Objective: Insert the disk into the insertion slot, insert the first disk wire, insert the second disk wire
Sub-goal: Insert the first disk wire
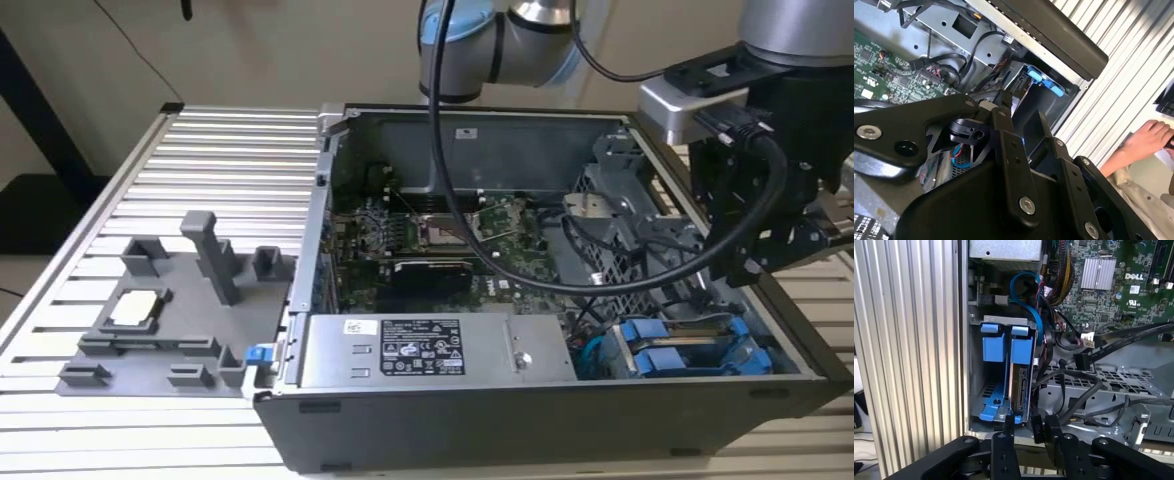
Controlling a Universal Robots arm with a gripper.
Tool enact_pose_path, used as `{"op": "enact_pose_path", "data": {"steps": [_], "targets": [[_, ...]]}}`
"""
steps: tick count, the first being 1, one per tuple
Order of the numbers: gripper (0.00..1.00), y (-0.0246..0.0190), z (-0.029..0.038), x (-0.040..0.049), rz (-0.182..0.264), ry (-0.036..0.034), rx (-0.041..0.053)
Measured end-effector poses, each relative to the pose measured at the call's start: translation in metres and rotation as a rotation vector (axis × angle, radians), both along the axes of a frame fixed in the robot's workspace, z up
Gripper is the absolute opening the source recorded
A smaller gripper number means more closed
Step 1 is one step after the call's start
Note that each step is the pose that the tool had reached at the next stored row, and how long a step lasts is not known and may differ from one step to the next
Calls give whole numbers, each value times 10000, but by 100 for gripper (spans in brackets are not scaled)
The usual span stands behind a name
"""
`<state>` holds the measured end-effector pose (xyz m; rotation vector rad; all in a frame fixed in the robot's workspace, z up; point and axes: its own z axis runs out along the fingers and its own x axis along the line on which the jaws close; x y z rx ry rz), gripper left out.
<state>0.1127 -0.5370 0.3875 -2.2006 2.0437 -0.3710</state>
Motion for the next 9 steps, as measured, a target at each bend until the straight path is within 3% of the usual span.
{"op": "enact_pose_path", "data": {"steps": [7, 9], "targets": [[38, 2, -5, -51, 0, -129, 21], [38, 3, -6, -57, 1, -138, 21]]}}
